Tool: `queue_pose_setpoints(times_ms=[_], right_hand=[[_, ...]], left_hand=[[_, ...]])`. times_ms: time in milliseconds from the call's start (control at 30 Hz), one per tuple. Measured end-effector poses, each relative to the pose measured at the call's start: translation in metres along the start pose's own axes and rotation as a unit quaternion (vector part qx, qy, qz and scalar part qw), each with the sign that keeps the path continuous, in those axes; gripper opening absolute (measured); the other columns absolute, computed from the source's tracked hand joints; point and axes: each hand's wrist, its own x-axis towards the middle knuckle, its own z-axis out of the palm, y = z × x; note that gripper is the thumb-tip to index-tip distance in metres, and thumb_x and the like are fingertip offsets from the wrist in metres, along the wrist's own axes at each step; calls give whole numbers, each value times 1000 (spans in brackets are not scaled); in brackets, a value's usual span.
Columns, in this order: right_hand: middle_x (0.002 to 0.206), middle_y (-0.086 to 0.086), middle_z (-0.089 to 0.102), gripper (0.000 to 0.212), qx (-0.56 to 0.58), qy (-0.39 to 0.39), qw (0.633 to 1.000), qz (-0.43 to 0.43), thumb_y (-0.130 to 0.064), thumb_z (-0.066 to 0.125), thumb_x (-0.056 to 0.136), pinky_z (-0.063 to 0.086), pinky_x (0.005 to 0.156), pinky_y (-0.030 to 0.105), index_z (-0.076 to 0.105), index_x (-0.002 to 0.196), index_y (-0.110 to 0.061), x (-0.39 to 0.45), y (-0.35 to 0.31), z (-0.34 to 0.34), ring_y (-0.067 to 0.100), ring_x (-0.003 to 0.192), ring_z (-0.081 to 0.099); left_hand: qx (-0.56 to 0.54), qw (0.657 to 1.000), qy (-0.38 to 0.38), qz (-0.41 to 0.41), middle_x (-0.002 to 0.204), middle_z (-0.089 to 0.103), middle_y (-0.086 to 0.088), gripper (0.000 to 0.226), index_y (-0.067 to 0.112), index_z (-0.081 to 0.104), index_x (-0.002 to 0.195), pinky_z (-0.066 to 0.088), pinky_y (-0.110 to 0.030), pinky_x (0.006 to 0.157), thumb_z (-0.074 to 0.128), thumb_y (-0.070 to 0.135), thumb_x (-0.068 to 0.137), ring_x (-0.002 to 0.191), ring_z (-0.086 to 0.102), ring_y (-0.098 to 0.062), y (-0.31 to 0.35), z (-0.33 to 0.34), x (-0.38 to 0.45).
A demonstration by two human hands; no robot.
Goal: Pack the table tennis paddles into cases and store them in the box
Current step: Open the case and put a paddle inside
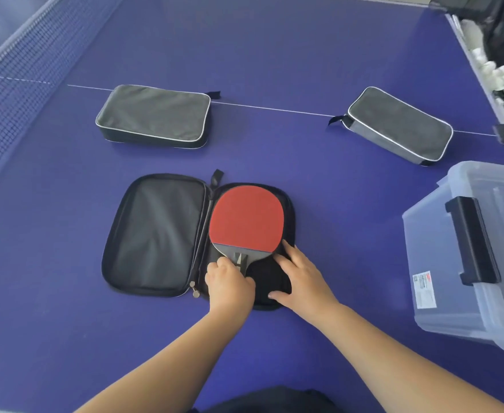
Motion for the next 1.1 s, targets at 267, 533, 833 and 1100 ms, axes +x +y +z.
queue_pose_setpoints(times_ms=[267,533,833,1100], right_hand=[[162,-10,3,86,17,16,1000,-21,-46,75,79,25,119,39,29,150,-31,0,8,4,16,149,9],[162,-11,4,84,24,8,1000,-18,-44,75,79,25,117,37,31,149,-29,-1,8,-2,17,149,13],[162,-12,5,78,48,6,998,25,-42,70,85,25,117,36,31,150,-29,-11,3,-6,13,148,14],[162,-8,11,73,49,4,996,74,-39,67,88,27,117,40,31,150,-27,-12,-7,-6,14,149,11]], left_hand=[[-26,999,19,-6,108,44,-13,25,10,34,95,36,-32,90,56,4,83,94,37,-23,6,12,-2],[-34,999,-17,29,121,46,-5,51,11,47,127,35,-33,100,68,35,87,120,40,-25,-12,3,-8],[-44,985,165,0,140,41,-12,53,17,50,137,28,-44,109,66,33,89,132,29,-32,-78,-98,21],[-100,971,151,-154,152,26,-15,68,16,30,149,36,-56,104,62,30,91,138,21,-37,-129,-134,50]])
